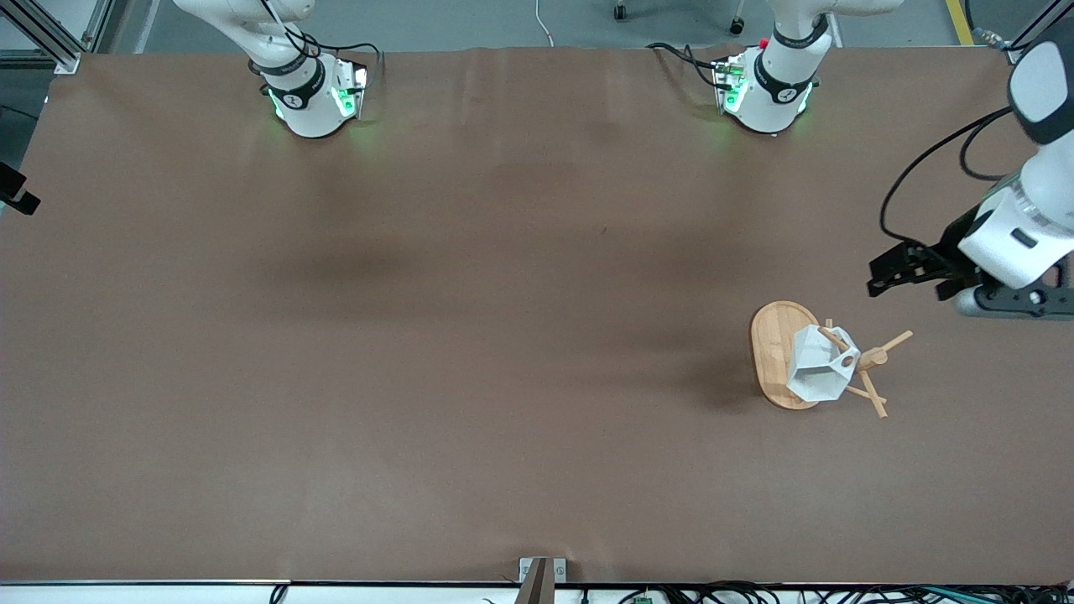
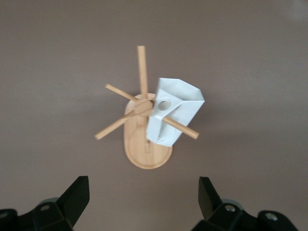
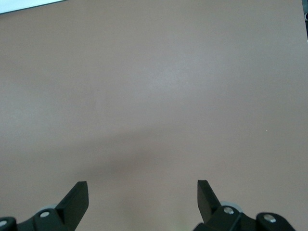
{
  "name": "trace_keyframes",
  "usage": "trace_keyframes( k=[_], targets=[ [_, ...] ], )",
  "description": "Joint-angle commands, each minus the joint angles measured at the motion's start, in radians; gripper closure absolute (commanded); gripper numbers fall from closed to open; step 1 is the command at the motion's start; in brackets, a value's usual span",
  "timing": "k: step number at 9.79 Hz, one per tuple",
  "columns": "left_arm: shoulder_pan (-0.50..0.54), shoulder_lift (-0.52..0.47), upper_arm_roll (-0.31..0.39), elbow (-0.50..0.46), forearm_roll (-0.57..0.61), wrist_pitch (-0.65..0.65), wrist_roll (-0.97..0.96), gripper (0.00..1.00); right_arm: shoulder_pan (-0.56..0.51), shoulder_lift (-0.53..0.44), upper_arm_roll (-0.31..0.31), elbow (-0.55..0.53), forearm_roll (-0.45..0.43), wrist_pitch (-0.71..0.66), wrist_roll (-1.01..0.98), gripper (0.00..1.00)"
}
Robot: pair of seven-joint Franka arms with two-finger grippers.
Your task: Hang cup on rack
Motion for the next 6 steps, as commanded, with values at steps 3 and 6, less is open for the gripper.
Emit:
trace_keyframes(
  k=[3,6],
  targets=[
    [0.071,-0.091,-0.066,0.021,0.038,-0.15,-0.021,0.0,0.004,0.005,0.004,0.015,-0.01,-0.011,0.014,0.0],
    [0.176,-0.137,-0.193,0.022,0.033,-0.269,-0.099,0.0,0.002,0.005,0.004,0.014,-0.01,-0.01,0.014,0.0]
  ],
)
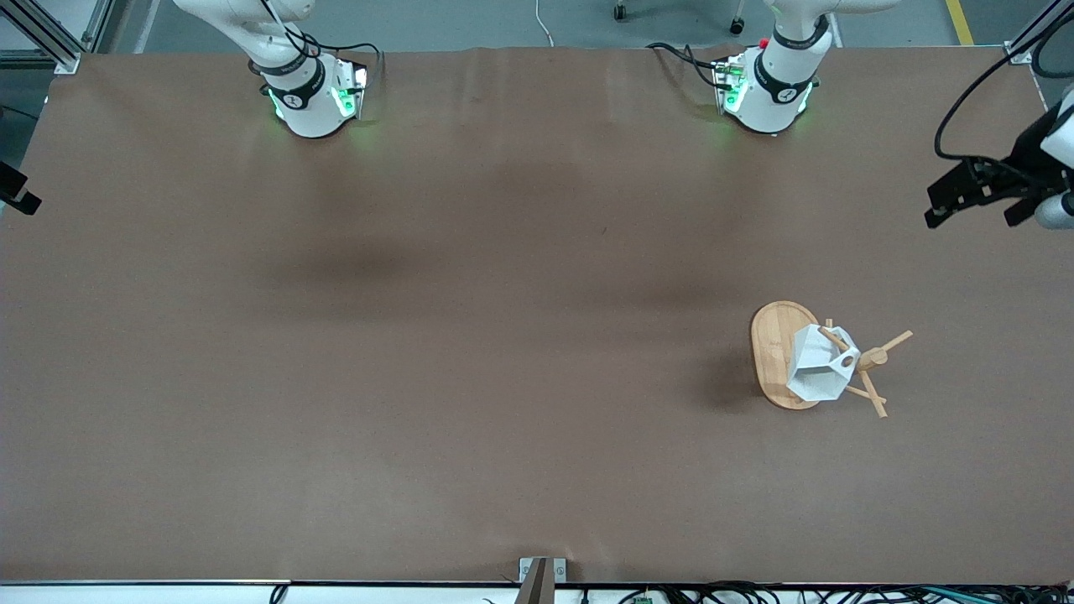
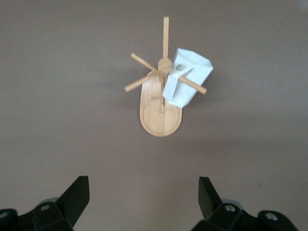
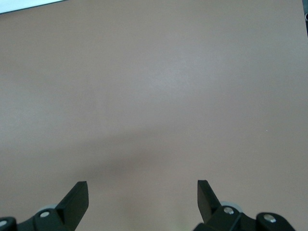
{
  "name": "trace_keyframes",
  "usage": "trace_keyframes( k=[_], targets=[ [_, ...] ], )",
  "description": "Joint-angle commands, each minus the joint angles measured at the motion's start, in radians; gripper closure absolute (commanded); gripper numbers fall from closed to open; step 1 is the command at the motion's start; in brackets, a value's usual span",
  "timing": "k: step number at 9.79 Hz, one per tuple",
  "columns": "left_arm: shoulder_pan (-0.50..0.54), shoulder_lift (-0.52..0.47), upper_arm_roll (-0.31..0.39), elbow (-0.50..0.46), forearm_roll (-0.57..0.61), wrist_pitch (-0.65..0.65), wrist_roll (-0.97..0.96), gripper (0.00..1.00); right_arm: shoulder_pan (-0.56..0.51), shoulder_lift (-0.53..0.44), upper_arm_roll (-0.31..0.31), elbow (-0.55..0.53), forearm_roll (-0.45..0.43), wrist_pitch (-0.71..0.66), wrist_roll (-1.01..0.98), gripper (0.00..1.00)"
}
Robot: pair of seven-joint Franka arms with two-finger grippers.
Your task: Hang cup on rack
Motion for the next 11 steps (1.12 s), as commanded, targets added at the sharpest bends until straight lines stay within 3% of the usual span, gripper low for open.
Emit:
trace_keyframes(
  k=[1,11],
  targets=[
    [0.059,-0.01,-0.064,-0.026,0.009,-0.028,-0.017,0.0,0.002,0.004,0.003,0.015,-0.01,-0.009,0.014,0.0],
    [0.053,-0.008,-0.086,0.005,0.02,-0.093,0.089,0.0,0.002,0.004,0.003,0.013,-0.001,-0.009,0.017,0.0]
  ],
)
